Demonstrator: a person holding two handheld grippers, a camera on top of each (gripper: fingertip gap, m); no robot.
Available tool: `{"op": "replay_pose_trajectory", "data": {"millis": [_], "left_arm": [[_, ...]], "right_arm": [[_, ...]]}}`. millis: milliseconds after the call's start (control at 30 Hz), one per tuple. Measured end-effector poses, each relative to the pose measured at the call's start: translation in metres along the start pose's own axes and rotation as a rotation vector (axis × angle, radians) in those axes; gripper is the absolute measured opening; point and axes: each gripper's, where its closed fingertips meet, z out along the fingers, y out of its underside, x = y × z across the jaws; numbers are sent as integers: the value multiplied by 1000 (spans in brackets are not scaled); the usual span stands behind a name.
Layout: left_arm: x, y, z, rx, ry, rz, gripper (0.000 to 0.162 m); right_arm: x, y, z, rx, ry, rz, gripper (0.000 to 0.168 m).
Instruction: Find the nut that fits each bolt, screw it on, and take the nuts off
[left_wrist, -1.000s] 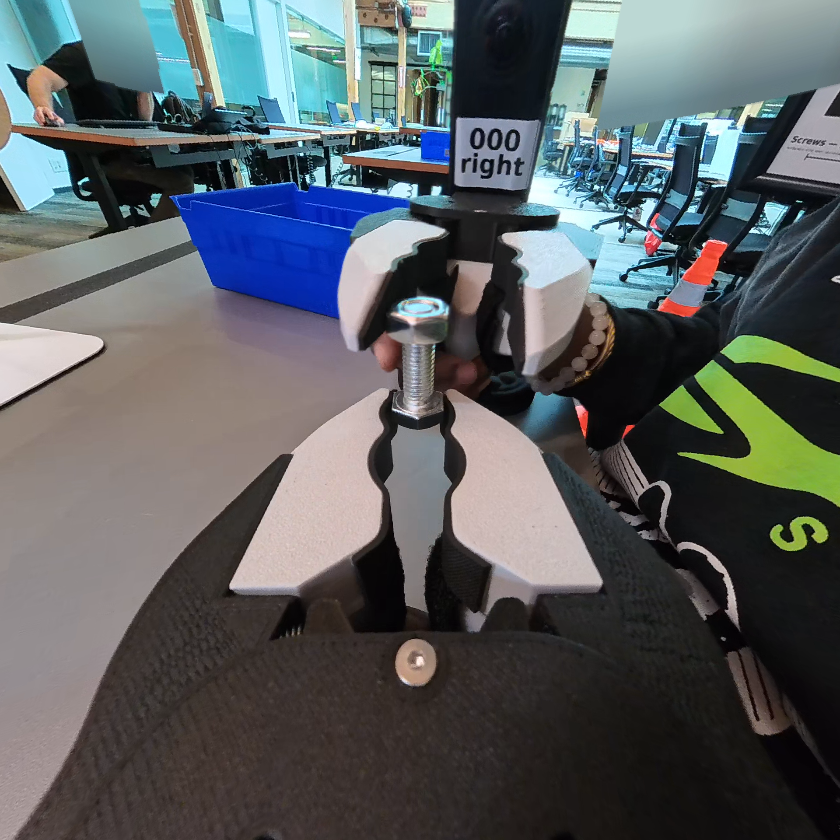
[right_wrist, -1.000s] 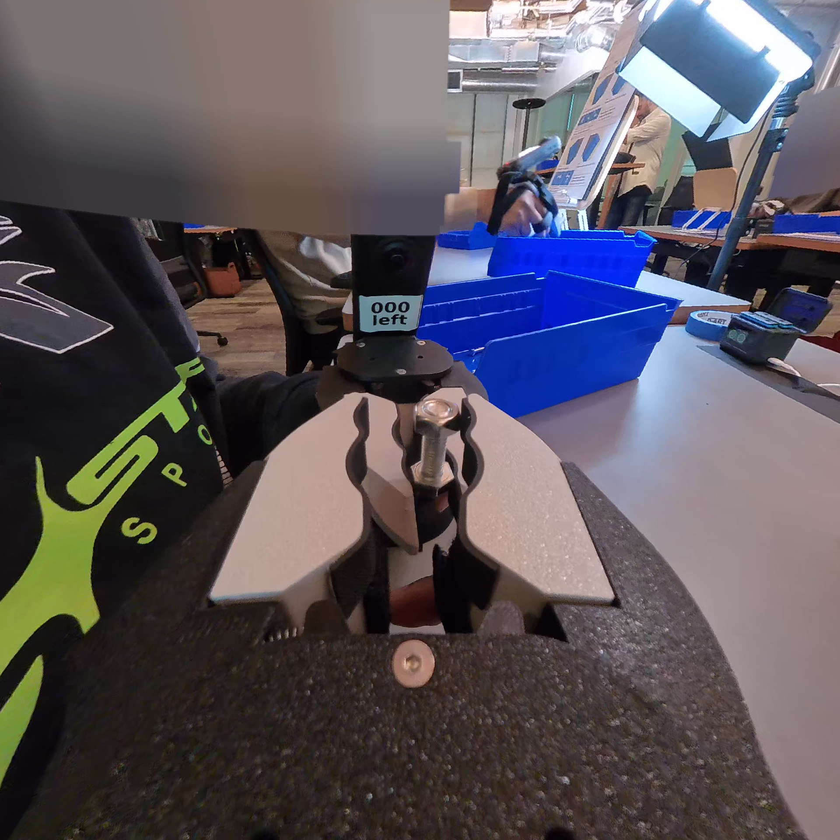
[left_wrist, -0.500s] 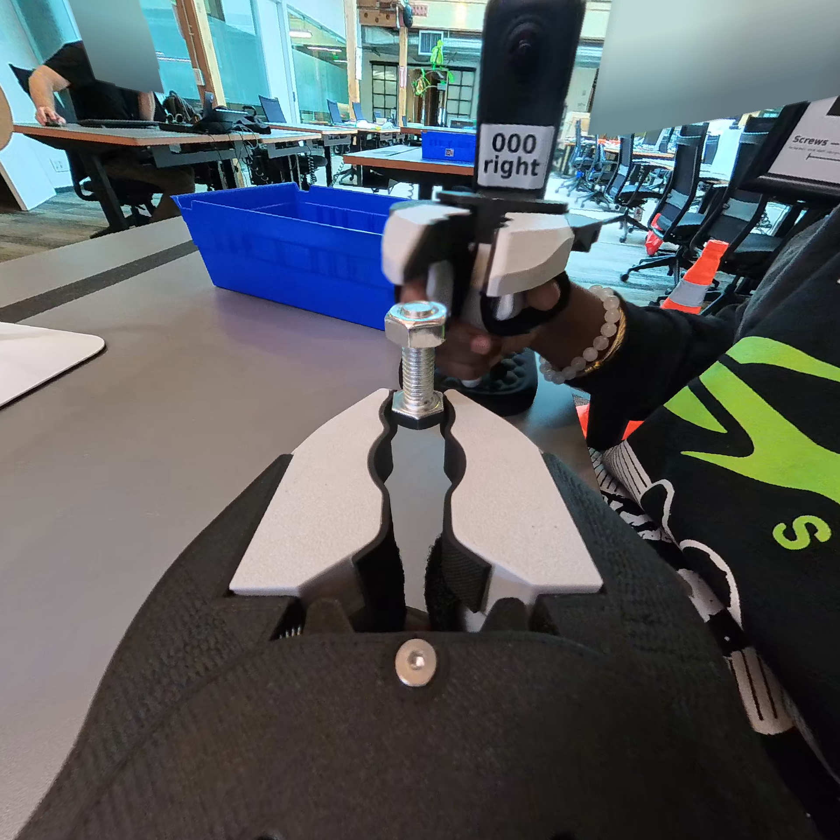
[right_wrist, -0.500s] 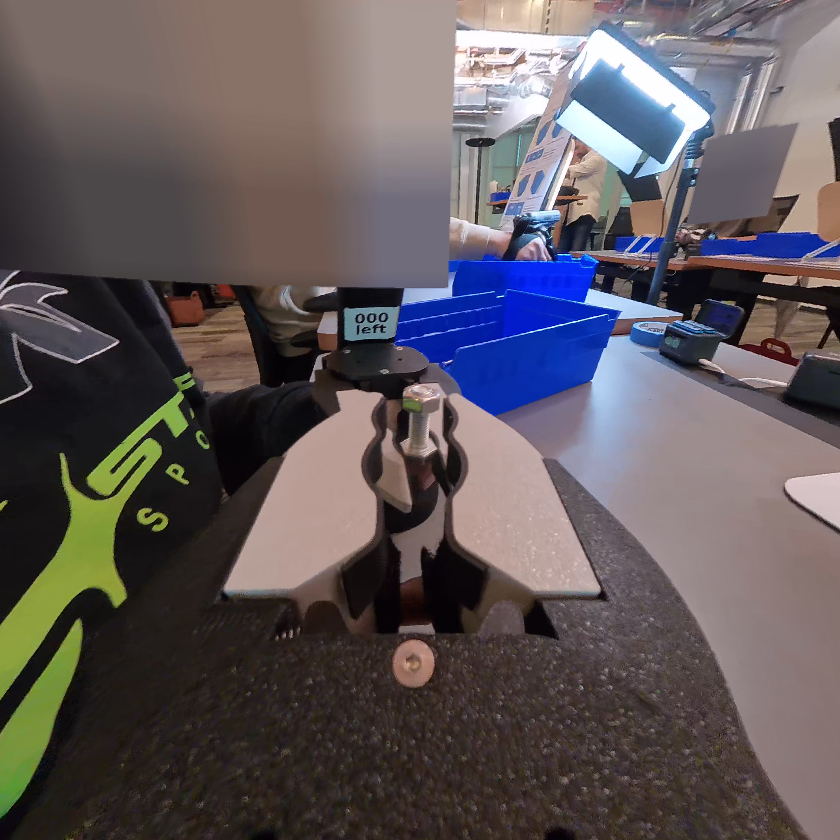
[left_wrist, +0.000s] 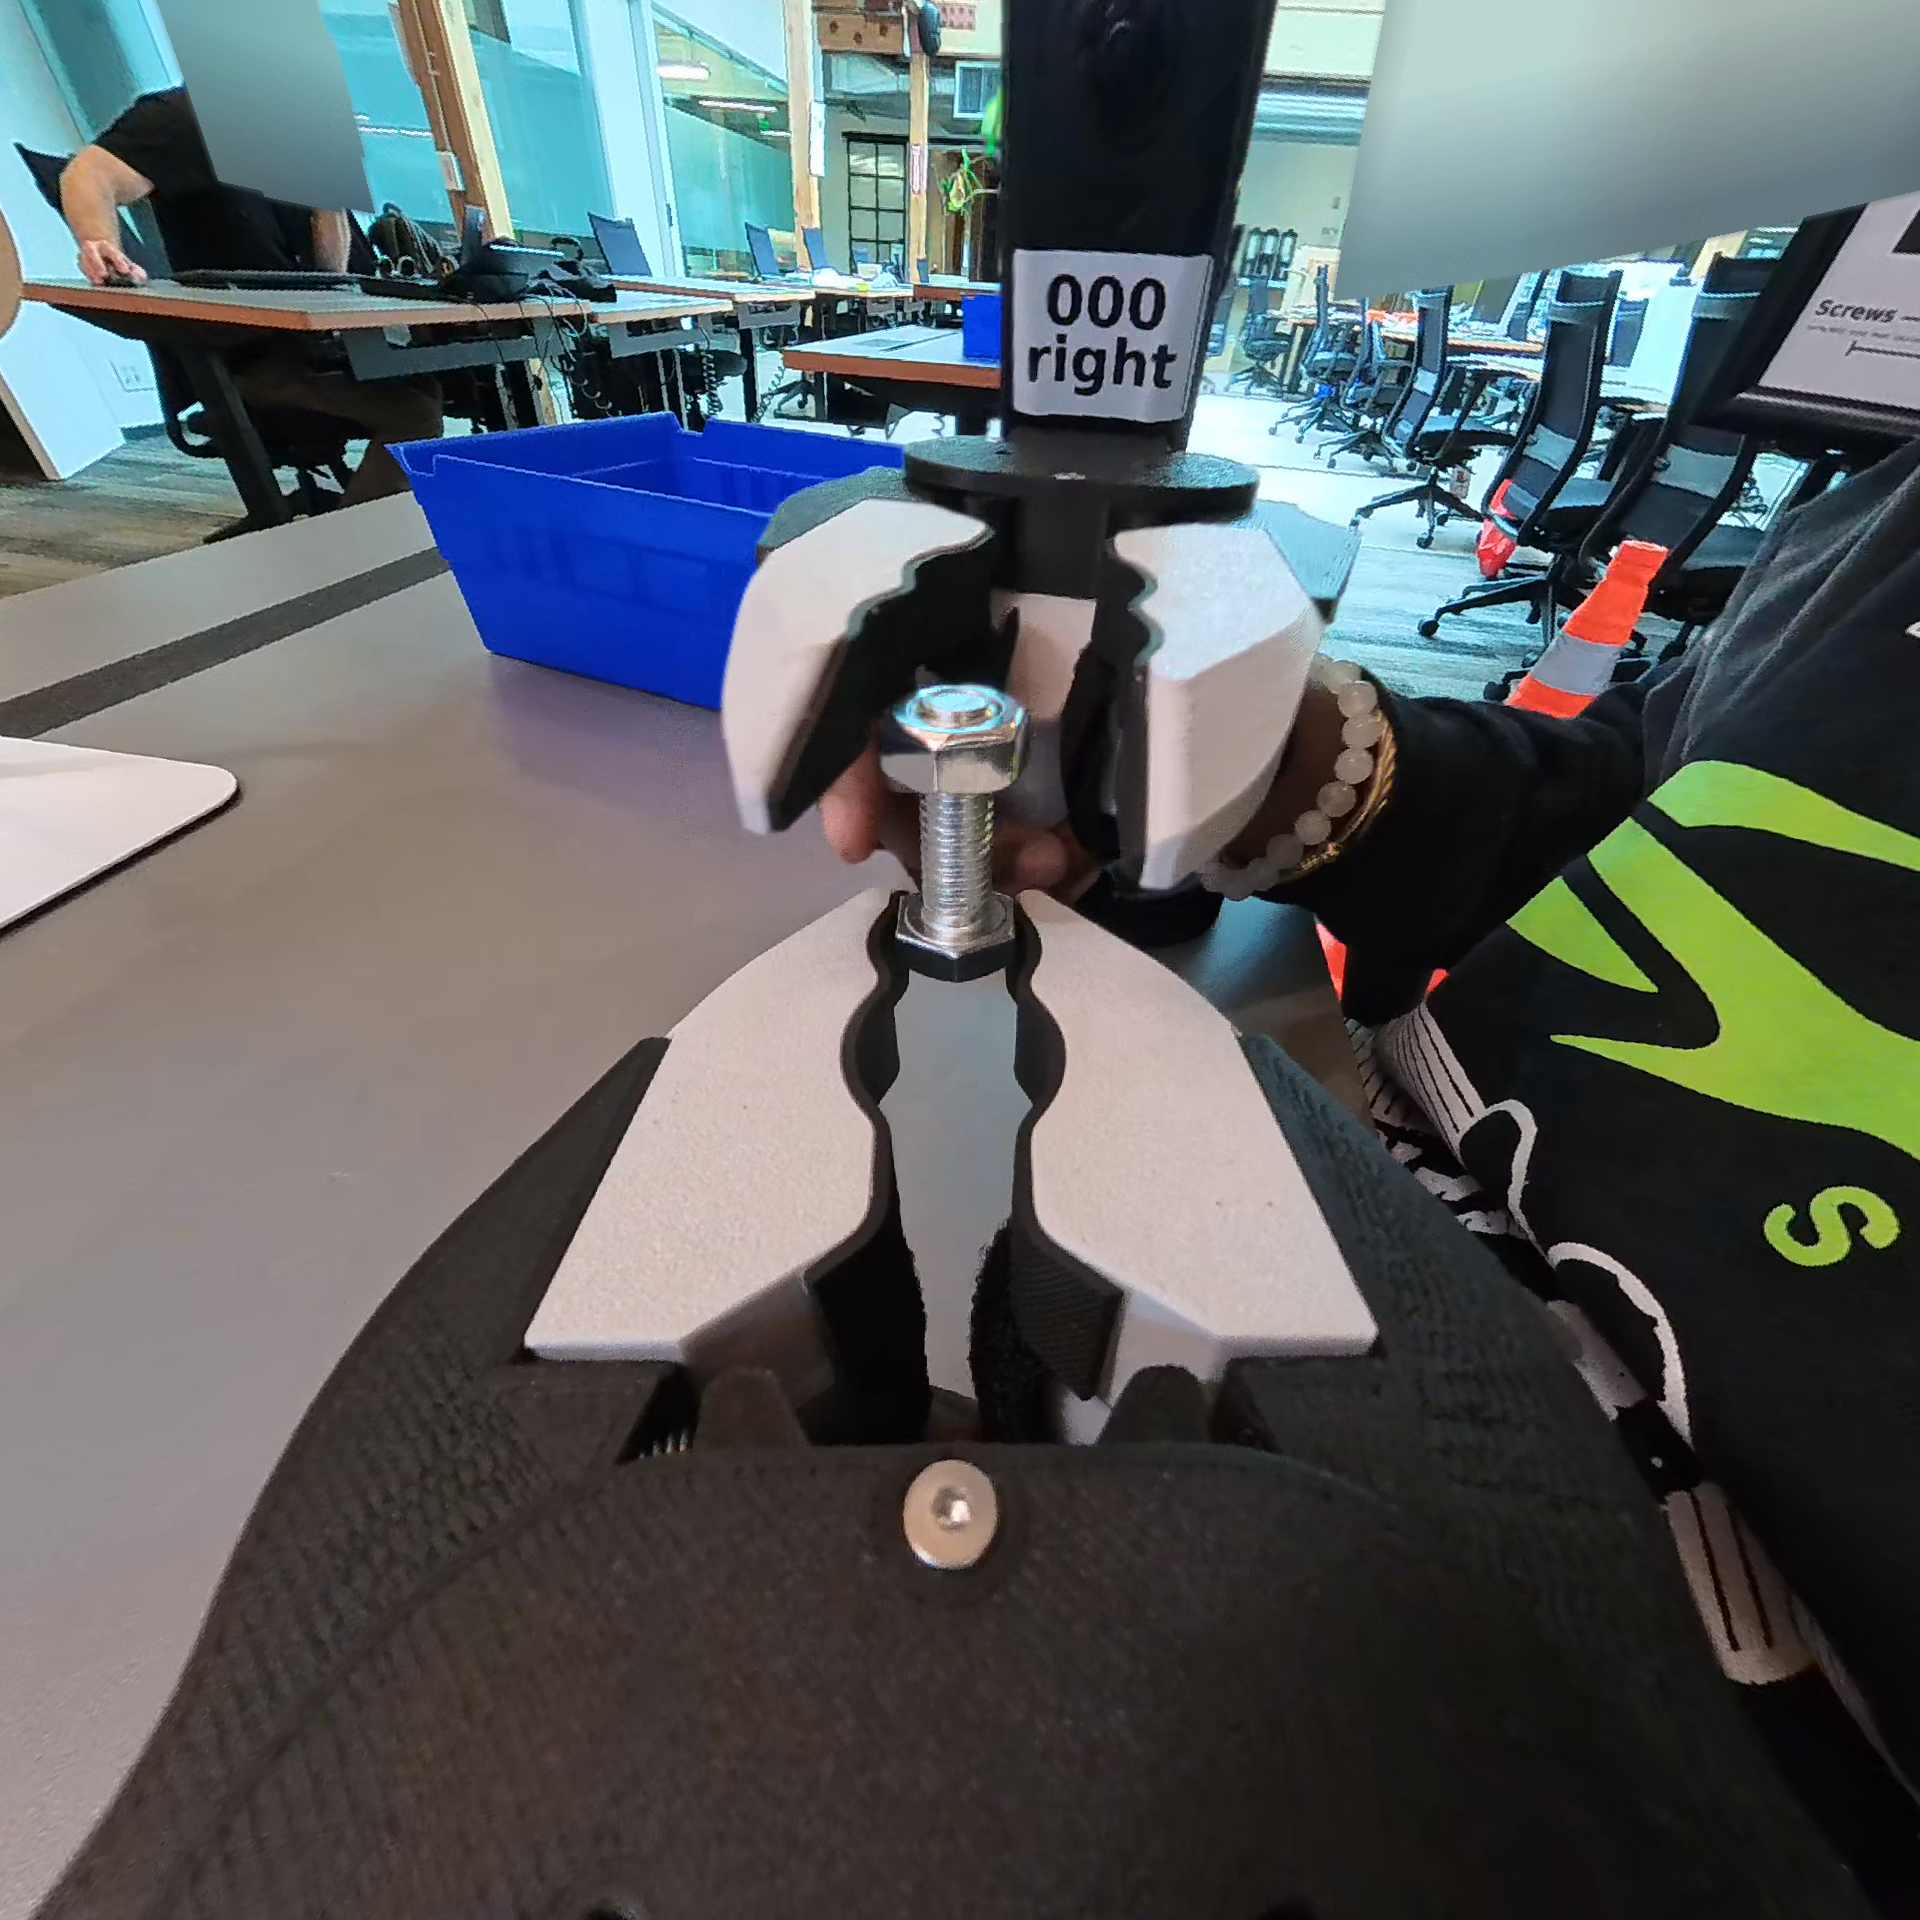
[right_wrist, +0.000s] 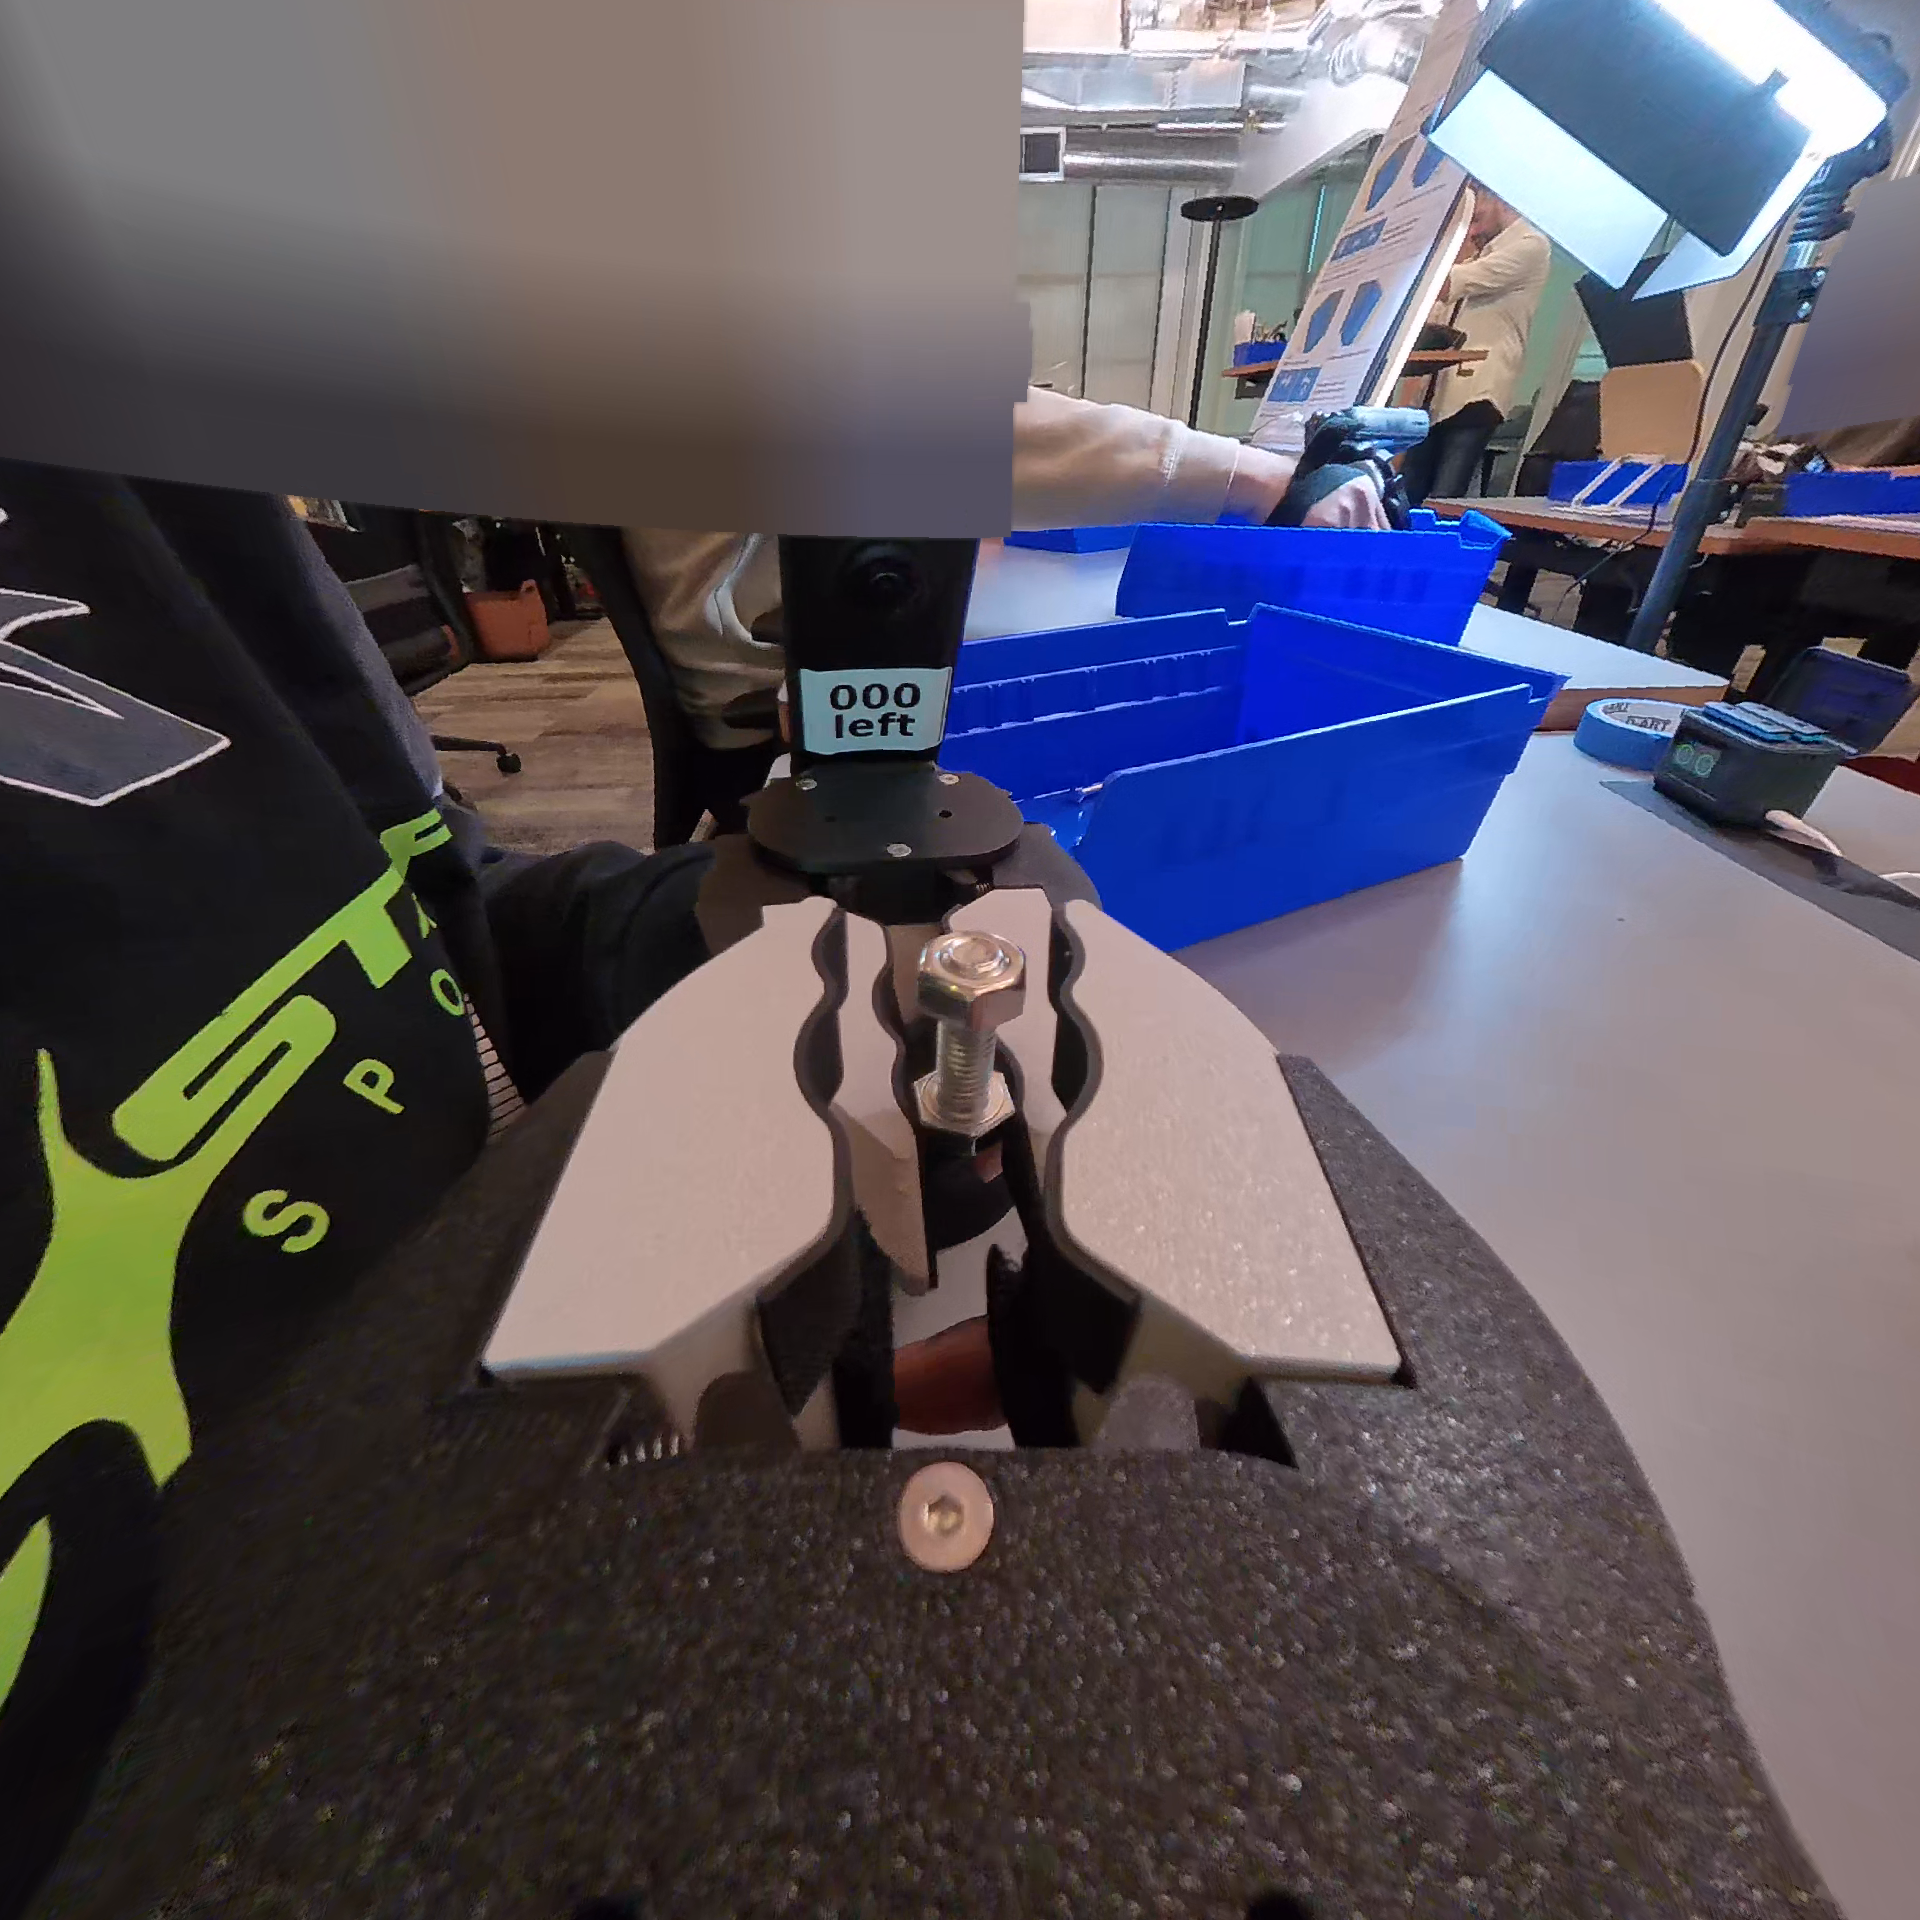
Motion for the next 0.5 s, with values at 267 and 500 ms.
{"op": "replay_pose_trajectory", "data": {"millis": [267, 500], "left_arm": [[-1, -1, -1, 6, -5, -11, 18], [0, 0, -1, 4, -4, -8, 18]], "right_arm": [[-5, 0, -26, 12, 51, 13, 30], [-5, -4, -41, 43, 71, 15, 14]]}}
